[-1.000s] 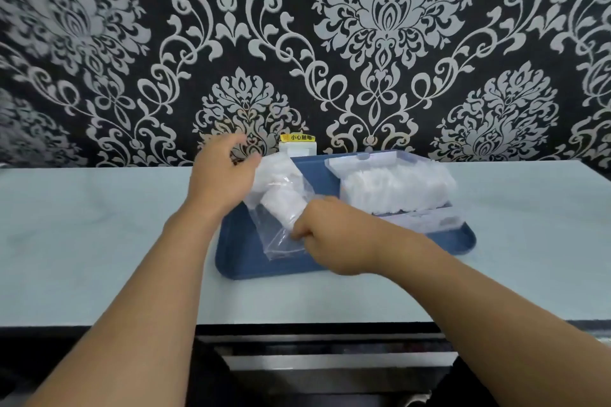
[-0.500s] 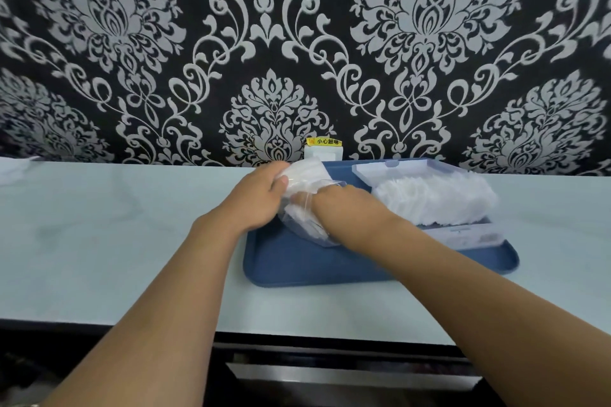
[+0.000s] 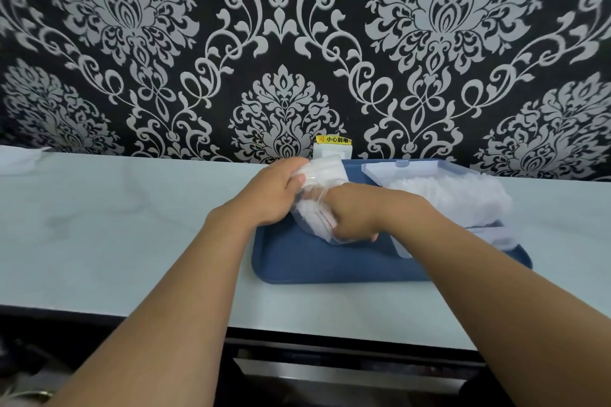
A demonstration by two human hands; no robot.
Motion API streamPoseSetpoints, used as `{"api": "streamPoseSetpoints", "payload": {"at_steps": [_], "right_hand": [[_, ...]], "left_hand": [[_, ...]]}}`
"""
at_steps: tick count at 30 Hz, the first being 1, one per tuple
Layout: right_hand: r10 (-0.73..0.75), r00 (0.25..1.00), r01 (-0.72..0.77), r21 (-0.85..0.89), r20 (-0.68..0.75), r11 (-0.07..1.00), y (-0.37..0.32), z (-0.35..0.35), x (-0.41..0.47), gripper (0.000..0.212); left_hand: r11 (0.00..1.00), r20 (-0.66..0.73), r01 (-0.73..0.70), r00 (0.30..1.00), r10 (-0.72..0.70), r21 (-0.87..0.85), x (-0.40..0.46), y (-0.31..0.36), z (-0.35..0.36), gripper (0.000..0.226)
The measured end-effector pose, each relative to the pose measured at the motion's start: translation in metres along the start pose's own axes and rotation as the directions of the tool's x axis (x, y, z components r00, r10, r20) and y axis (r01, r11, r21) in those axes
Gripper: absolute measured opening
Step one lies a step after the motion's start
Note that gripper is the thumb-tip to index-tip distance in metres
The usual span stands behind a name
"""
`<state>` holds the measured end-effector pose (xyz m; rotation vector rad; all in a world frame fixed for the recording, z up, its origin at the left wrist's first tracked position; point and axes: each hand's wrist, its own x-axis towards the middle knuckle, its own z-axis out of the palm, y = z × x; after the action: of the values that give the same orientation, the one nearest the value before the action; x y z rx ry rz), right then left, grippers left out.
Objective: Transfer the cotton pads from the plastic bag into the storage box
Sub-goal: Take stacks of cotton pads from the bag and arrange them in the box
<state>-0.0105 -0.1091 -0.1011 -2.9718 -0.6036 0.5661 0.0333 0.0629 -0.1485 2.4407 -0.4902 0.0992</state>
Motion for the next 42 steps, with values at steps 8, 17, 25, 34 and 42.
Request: {"api": "streamPoseSetpoints", "payload": {"at_steps": [8, 17, 25, 34, 42], "right_hand": [[0.008, 0.991, -0.009, -0.007, -0.134, 1.000, 0.000, 0.004, 0.016, 0.009], [0.063, 0.698, 0.147, 0.229, -0.714, 0.962, 0.028, -0.004, -0.045, 0.030], [0.166, 0.828, 0.422, 0.790, -0.536, 0.445, 0.059, 0.002, -0.073, 0.065], [0.134, 0.835, 0.420, 0.775, -0.534, 0.472, 0.069, -0.003, -0.087, 0.082], [0.114, 0.608, 0.271, 0.340, -0.786, 0.900, 0.073, 0.006, -0.091, 0.088]], "left_hand": [[0.997, -0.066, 0.043, 0.997, -0.038, 0.070, 0.008, -0.005, 0.007, 0.028], [0.987, -0.104, 0.095, 0.991, -0.082, 0.132, 0.016, -0.011, 0.011, 0.025], [0.761, -0.419, -0.208, 0.903, -0.091, -0.614, -0.015, 0.121, -0.016, 0.037], [0.442, 0.084, 0.176, 0.972, -0.220, -0.880, -0.035, 0.154, 0.026, 0.019], [0.236, 0.207, 0.276, 0.937, -0.280, -0.932, -0.025, 0.161, 0.037, 0.026]]}}
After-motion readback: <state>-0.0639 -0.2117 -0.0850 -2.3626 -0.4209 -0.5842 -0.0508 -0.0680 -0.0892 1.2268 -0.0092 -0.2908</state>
